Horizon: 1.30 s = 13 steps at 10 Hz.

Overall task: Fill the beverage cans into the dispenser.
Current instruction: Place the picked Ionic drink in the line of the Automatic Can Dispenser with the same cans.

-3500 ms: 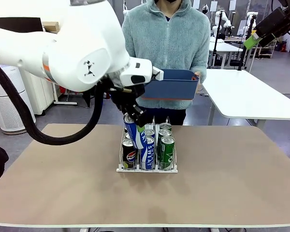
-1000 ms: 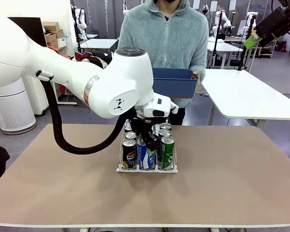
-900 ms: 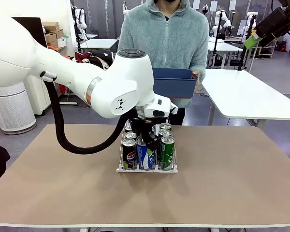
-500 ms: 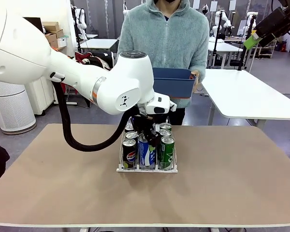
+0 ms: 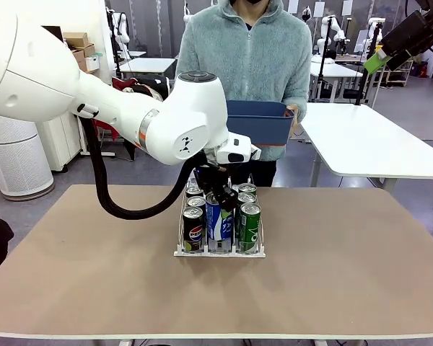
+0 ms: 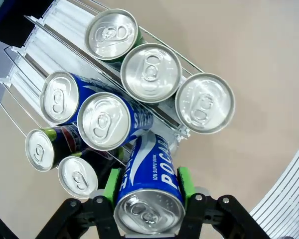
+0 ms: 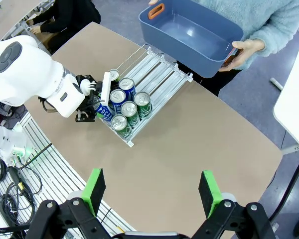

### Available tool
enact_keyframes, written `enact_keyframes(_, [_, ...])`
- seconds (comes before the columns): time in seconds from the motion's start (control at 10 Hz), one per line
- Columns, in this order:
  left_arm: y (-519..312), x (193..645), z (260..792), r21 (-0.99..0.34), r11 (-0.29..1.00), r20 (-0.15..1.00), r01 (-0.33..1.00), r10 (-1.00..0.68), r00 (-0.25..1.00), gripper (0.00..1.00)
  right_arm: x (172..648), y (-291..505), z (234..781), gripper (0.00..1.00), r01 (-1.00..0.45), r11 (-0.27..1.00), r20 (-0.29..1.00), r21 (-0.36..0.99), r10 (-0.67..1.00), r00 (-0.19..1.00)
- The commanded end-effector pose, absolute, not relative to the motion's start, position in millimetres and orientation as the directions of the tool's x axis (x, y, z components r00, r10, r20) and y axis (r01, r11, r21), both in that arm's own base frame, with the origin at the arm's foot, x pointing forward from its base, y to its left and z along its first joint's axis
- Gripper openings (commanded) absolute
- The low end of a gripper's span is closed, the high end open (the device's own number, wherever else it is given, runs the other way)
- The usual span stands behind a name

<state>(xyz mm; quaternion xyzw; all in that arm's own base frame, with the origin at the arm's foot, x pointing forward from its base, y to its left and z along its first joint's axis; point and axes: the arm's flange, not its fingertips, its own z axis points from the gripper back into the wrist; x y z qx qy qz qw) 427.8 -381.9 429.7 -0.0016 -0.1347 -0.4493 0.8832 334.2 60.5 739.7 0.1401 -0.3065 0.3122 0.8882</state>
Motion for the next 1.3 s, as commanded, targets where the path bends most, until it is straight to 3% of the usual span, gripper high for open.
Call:
enact_keyframes(0.0, [-388,444,428,0.181,0.609,0.275,0.772,-0.785,0.555,0.57,334,62,740,1.0,-0.64,0.766,0.631,0.058,0.469,0.618])
enact_keyframes(1.2, [-403,439,396,0.025,0.583,0.171,0.812,-0.803,0.571,0.57,334,62,740,1.0,-0.64,0.766,0.631,0.058,0.469,0.618])
